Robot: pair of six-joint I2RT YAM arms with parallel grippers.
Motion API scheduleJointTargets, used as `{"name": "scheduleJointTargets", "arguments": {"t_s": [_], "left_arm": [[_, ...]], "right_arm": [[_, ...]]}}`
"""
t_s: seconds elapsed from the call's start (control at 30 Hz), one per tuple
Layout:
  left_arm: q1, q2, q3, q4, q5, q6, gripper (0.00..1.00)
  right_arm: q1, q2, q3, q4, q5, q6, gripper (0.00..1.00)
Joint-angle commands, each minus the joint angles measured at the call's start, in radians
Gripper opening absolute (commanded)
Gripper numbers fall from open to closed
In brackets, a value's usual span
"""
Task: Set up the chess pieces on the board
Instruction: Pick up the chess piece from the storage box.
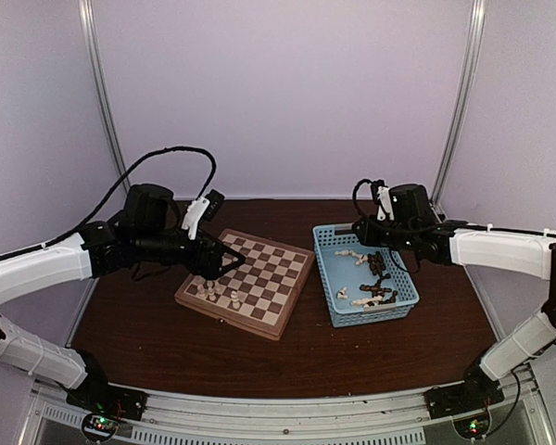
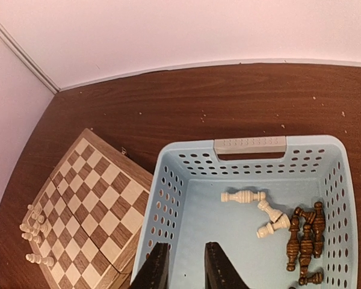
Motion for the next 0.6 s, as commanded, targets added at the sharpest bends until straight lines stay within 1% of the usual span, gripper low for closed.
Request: {"name": "scheduleJointTargets", "arguments": {"t_s": [0.0,0.13,0.2,0.3,0.4,0.5,0.57], "left_arm": [[0.004,0.008,0.031,0.080,0.060,0.030,0.92],[0.004,0.005,0.016,0.076,0.048,0.026,0.93],[0.004,0.003,0.010,0.076,0.052,0.019,0.93],[0.005,-0.003,0.009,0.067,0.075,0.016,0.94],[0.005,-0.012,0.024,0.026,0.071,0.002,0.95],[0.007,-0.020,0.043,-0.033,0.035,-0.023,0.98],[0.009,-0.030,0.052,-0.067,0.034,-0.025,0.98]], "right_arm": [[0.004,0.029,0.090,-0.188,0.059,0.032,0.25],[0.003,0.098,0.197,-0.331,0.060,-0.028,0.31],[-0.001,0.164,0.275,-0.439,0.051,-0.100,0.31],[-0.009,0.264,0.415,-0.619,0.026,-0.229,0.37],[-0.013,0.344,0.529,-0.764,0.055,-0.320,0.41],[-0.025,0.407,0.616,-0.850,0.083,-0.376,0.42],[-0.028,0.451,0.649,-0.864,0.085,-0.410,0.42]]}}
